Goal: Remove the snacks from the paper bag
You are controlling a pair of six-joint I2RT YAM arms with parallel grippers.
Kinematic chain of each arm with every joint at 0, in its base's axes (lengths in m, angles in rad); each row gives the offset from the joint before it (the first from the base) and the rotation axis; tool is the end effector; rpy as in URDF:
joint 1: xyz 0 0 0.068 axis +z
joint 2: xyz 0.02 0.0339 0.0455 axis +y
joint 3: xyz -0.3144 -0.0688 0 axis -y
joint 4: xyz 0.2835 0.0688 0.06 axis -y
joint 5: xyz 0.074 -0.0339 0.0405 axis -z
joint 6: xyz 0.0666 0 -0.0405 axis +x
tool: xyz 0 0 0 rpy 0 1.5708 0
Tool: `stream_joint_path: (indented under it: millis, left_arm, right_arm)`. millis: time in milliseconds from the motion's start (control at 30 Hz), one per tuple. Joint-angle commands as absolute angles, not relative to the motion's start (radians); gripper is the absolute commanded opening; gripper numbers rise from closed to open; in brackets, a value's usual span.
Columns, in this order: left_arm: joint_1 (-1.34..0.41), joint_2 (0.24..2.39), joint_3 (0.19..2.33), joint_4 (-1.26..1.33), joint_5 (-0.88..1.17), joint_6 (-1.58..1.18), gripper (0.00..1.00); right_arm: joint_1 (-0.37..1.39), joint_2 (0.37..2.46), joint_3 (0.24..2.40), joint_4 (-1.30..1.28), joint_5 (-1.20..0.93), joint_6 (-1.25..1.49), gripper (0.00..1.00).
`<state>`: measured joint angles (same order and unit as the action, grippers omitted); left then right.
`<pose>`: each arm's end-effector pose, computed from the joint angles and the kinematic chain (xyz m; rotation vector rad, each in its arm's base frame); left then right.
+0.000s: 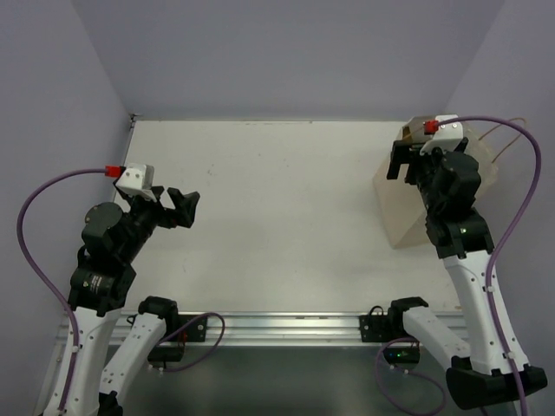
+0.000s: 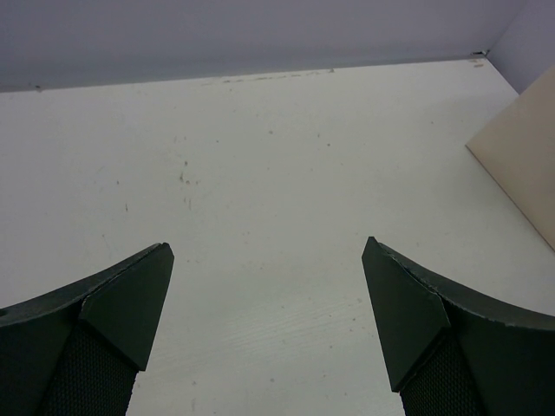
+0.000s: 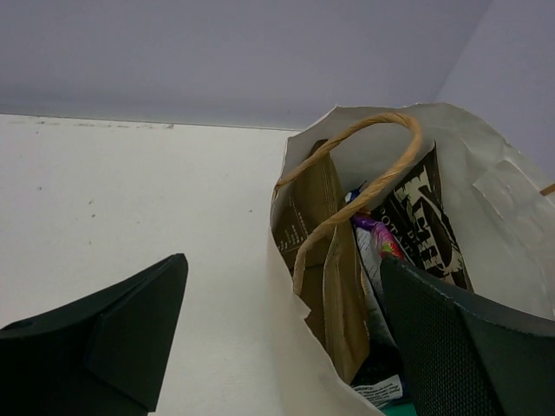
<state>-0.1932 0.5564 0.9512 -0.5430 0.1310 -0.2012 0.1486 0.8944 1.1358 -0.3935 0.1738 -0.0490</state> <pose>0.1260 -0.0335 0.4233 0.0910 1.7321 -0.4038 0.2214 0.0215 0.4636 -0.0416 1.7207 -0.0760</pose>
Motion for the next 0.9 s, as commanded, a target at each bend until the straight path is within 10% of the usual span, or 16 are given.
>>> stream_joint_path:
  millis: [0, 267, 700, 867]
  left_arm:
    - [-0.201, 0.557, 0.948, -0.509, 0.149, -0.207, 1.00]
    - [-0.201, 0.569, 0.966, -0.515, 0.152, -0.201, 1.00]
    - [-0.201, 0.580, 0.971, -0.515, 0.160, -0.210, 1.00]
    - [-0.201, 0.580, 0.968, -0.517, 0.161, -0.213, 1.00]
  right_arm:
    - [0.135, 0.922, 1.106, -0.324, 0.158, -0.092, 0.95]
    - [0.118, 1.012, 1.081, -0.305, 0.137, -0.089, 0.83]
    - [0.136, 1.039, 1.183, -0.393, -0.072, -0.057, 0.00]
    - [0.265, 1.052, 1.235, -0.426, -0.074, -0.074, 0.00]
